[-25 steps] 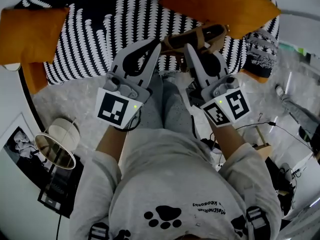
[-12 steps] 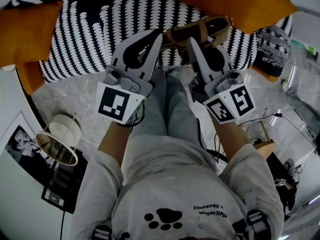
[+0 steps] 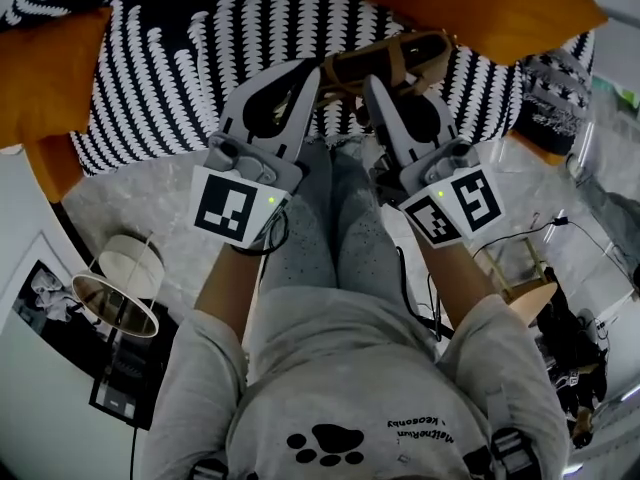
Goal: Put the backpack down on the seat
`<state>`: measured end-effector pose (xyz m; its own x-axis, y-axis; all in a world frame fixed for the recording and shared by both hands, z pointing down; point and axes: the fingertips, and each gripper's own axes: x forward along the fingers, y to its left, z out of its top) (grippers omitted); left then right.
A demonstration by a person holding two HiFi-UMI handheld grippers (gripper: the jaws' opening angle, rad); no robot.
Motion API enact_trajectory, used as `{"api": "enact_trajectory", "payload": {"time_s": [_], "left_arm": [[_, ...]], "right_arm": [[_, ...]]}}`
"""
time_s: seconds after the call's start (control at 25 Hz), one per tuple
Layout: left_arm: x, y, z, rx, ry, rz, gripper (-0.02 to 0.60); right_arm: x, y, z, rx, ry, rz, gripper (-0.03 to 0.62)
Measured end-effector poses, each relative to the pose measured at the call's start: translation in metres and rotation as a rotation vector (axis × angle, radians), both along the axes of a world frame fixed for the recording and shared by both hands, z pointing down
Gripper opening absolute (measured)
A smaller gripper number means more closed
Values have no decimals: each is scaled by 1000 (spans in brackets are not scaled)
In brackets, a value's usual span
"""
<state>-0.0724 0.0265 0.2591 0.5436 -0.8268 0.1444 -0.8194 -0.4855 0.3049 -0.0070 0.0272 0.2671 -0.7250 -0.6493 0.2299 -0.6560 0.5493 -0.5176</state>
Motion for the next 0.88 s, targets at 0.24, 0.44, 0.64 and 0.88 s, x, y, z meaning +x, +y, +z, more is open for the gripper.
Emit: {"api": "enact_trajectory", "payload": {"time_s": [0.24,0.44,0.64,0.88], "left_arm": [[12,3,-10,-20,21,15,20],[9,0,115,-73,-22,31,20],[-3,7,213,-137,-67,52,20],[-23,-4,168,-155,-57,38,20]], "right_arm": [[7,6,-7,-40,22,17,72],[2,3,124,-112,-17,35,72],[-8,9,226,-184,-30,47,72],[-28,-2,182,-218,-12,48,72]]}}
